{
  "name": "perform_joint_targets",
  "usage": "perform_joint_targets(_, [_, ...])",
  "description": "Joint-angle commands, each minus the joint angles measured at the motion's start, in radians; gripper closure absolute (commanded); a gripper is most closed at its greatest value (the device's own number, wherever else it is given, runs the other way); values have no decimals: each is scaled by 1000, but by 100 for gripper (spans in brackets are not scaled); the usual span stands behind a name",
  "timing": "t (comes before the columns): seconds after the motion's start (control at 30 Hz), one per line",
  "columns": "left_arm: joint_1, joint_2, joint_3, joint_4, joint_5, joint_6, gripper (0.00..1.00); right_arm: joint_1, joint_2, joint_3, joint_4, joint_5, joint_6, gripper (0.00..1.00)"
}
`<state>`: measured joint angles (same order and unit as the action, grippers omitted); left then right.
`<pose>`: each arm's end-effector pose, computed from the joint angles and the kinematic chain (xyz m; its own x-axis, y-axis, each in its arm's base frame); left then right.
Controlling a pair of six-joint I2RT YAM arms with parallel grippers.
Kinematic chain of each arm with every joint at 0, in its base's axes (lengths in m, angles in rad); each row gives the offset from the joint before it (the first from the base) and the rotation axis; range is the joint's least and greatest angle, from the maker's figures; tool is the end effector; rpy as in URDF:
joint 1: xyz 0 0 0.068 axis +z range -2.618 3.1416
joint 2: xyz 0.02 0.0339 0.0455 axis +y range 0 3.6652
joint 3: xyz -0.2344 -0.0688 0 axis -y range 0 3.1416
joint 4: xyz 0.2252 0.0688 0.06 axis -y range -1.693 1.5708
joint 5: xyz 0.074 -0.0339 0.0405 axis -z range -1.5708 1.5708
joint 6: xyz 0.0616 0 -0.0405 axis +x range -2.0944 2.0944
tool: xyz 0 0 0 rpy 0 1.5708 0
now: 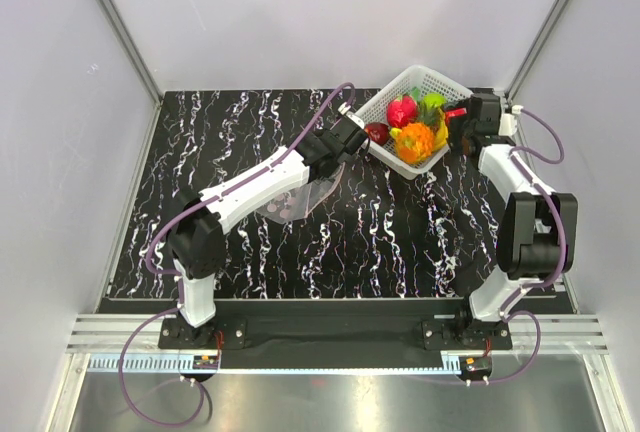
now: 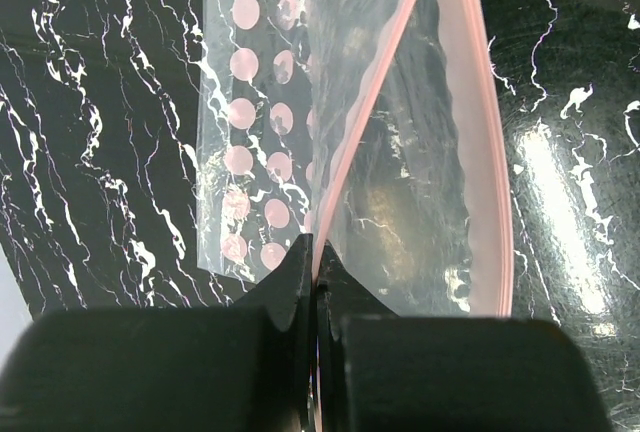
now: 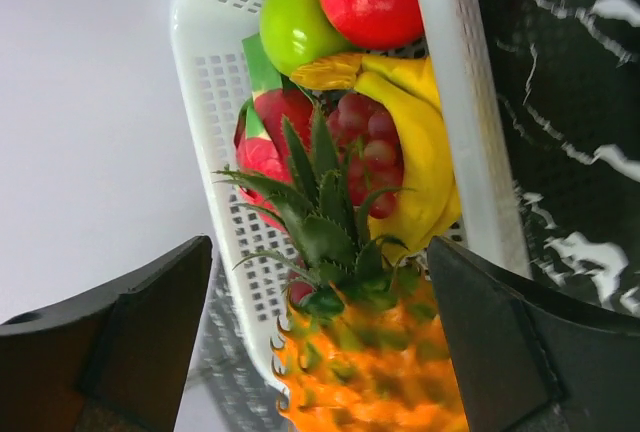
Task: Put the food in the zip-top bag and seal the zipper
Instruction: Place the fake fruit in the bin, then pick up the fake fruit from the bin.
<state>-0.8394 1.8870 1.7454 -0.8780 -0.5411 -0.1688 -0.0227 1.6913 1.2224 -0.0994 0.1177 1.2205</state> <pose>0.2846 -0.2696 0.2559 -0.6378 0.4951 -0.5900 0.3557 0.8688 0.3446 0.3898 -0.0161 0.2252 -0.0705 0.9346 -0.3486 0.5471 0.3285 0.7699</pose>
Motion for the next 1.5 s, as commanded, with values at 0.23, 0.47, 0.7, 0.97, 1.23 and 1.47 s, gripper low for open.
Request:
perform_joint_targets(0.23, [2, -19, 31, 5, -13, 2, 100, -3, -36, 255, -203, -70, -604, 4])
perform_joint_targets(0.47, [2, -20, 31, -3, -22, 2, 100, -3, 192, 531, -493, -116, -819, 2])
perform_joint_targets(0.7, [2, -17, 32, -13, -34, 3, 100, -3, 214, 456, -445, -181, -774, 1])
perform_joint_targets(0.97, [2, -31, 37, -18, -48, 6, 100, 1, 257, 414, -355, -251, -765, 0])
perform_joint_targets(1.23, [2, -25, 39, -21, -56, 11, 100, 7, 332, 442, -321, -299, -734, 22])
perform_joint_targets(1.47, [2, -11, 46, -26, -60, 12, 100, 15, 358, 451, -306, -329, -714, 52])
